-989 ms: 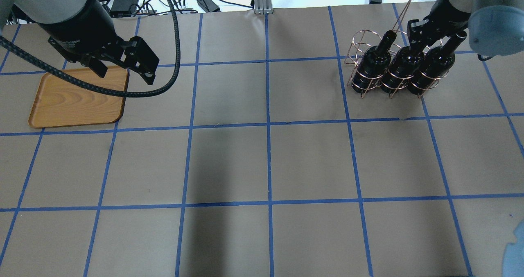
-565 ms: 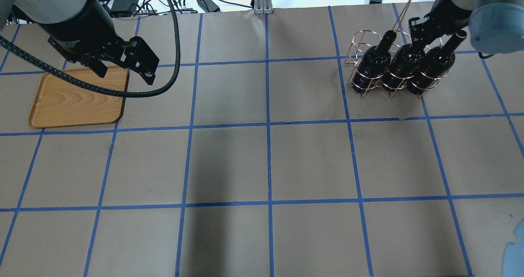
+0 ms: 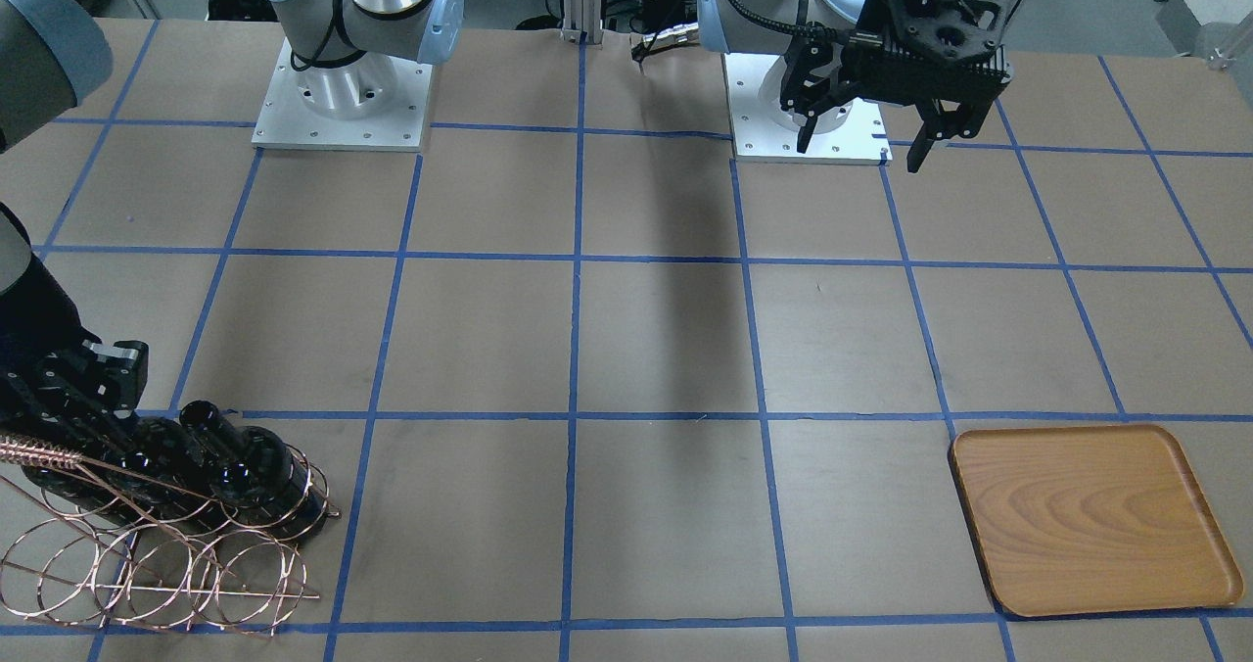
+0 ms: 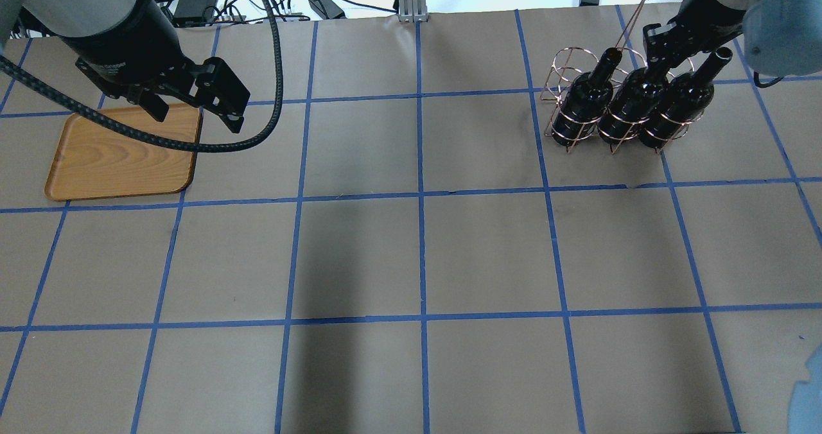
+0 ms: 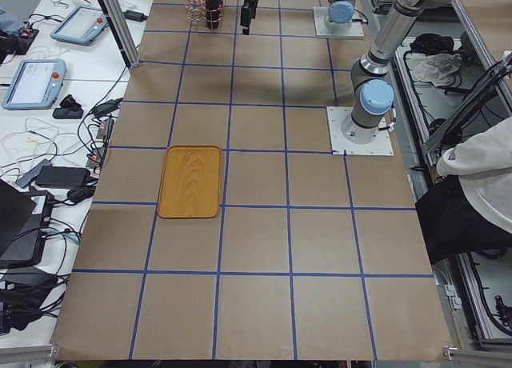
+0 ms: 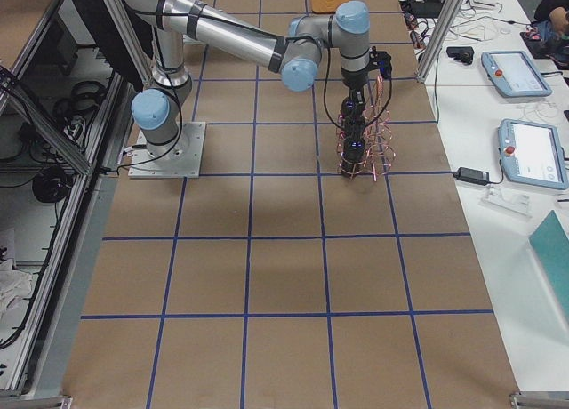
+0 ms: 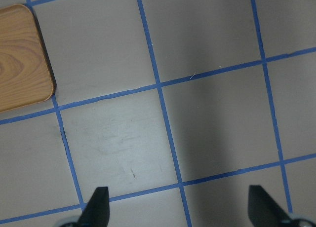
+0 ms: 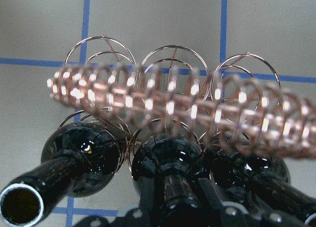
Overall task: Take wine from basket and place on tray
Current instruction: 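Lower the right gripper onto the middle bottle's neck in the copper rack and close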
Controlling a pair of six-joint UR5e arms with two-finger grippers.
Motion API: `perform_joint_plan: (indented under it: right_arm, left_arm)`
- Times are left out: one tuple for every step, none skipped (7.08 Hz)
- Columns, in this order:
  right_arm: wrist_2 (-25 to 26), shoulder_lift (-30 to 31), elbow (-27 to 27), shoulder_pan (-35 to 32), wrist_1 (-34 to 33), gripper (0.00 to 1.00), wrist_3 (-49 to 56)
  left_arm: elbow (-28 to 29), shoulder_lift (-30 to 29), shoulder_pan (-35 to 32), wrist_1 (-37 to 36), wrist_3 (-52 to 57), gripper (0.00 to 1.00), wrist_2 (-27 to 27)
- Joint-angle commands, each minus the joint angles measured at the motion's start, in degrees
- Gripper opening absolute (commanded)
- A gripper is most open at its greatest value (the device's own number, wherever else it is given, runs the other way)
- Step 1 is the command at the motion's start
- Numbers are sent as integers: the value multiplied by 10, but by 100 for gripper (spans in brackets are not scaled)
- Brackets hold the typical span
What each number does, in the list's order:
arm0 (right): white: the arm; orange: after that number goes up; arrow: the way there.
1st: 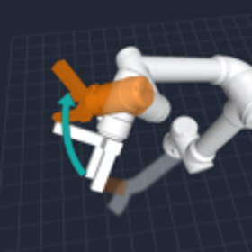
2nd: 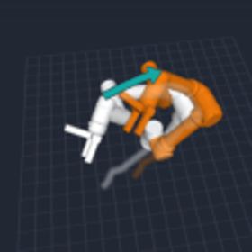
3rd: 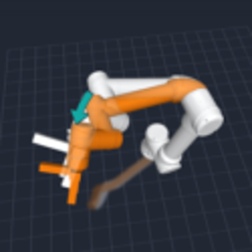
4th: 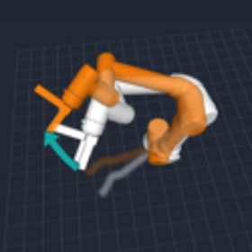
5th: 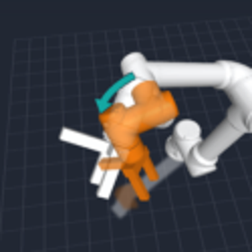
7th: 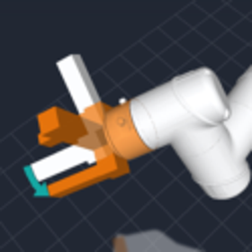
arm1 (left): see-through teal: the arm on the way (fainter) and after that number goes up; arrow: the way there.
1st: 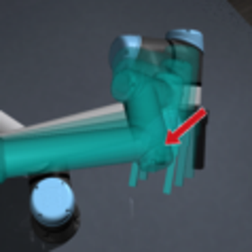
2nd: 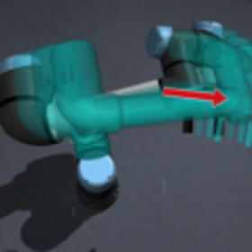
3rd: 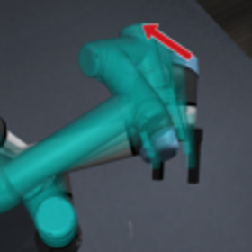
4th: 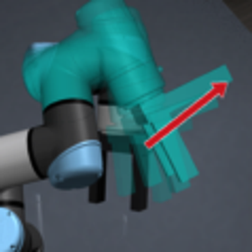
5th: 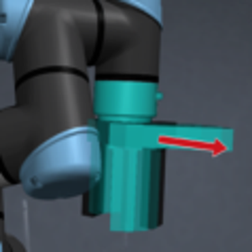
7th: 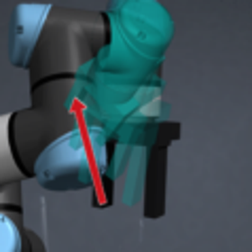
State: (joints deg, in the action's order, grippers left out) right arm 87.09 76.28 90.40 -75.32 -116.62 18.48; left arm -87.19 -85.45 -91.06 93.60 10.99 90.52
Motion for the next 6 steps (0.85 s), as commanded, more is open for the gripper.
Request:
perform_joint_plan:
  right_arm:
    - [0,4,-22,0,34,0,3]
    - [0,11,-52,-1,79,0,4]
    - [0,13,-89,-1,130,0,4]
    - [0,18,-106,-3,155,0,4]
    - [0,38,-110,-4,180,0,4]
    - [4,67,-111,-4,216,0,4]
  left_arm:
    - [0,0,0,0,0,100,0]
    - [0,0,0,0,0,100,0]
    - [0,0,0,-1,0,100,-1]
    - [0,0,0,0,0,100,-2]
    - [0,0,0,-1,0,100,-1]
    - [0,0,0,-1,0,100,-1]
